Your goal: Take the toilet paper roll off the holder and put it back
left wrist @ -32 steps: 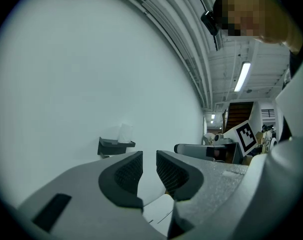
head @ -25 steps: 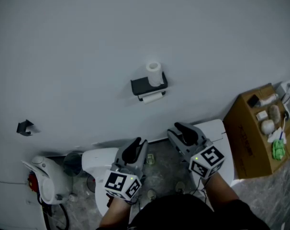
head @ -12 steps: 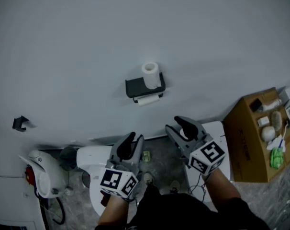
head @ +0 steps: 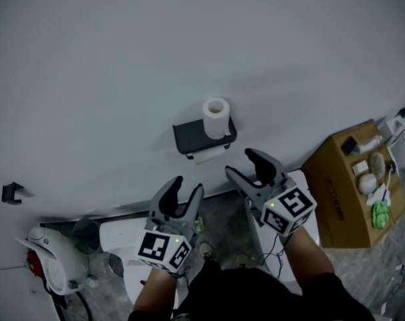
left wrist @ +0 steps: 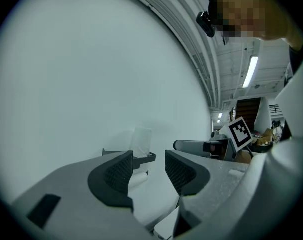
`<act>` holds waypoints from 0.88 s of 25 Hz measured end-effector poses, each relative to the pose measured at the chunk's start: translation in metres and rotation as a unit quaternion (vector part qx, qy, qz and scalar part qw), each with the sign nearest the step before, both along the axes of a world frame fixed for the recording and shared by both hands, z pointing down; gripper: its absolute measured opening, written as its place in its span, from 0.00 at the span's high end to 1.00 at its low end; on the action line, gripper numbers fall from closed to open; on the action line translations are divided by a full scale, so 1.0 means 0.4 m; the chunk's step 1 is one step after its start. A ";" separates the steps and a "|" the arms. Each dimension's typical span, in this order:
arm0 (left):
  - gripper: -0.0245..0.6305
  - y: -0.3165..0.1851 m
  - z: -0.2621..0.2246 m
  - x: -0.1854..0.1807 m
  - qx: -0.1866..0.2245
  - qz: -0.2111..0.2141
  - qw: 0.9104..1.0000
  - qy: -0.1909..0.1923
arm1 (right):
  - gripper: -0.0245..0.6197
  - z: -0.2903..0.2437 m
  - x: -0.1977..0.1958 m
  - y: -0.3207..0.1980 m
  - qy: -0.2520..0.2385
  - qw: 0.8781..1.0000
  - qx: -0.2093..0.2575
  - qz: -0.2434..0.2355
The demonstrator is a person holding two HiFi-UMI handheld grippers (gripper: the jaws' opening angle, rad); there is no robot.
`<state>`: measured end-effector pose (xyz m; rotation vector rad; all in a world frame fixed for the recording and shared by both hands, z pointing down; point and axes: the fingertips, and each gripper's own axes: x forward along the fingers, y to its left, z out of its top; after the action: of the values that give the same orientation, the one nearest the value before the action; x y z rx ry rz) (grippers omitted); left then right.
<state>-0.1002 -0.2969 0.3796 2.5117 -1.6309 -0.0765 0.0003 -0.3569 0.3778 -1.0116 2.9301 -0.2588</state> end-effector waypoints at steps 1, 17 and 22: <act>0.68 -0.013 0.000 -0.013 0.001 0.005 1.000 -0.001 | 0.53 -0.003 -0.013 -0.018 0.002 1.000 0.002 0.006; 0.52 -0.130 0.015 -0.141 0.020 0.061 0.998 -0.015 | 0.35 -0.025 -0.117 -0.215 0.025 0.995 0.022 0.095; 0.47 -0.152 0.025 -0.160 0.015 0.072 0.997 -0.017 | 0.33 -0.015 -0.138 -0.253 0.036 0.994 0.018 0.099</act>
<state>-0.1642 -0.3578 0.3897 2.6583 -1.4645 -0.0422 -0.0550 -0.4580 0.3718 -1.3210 2.8552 -0.1666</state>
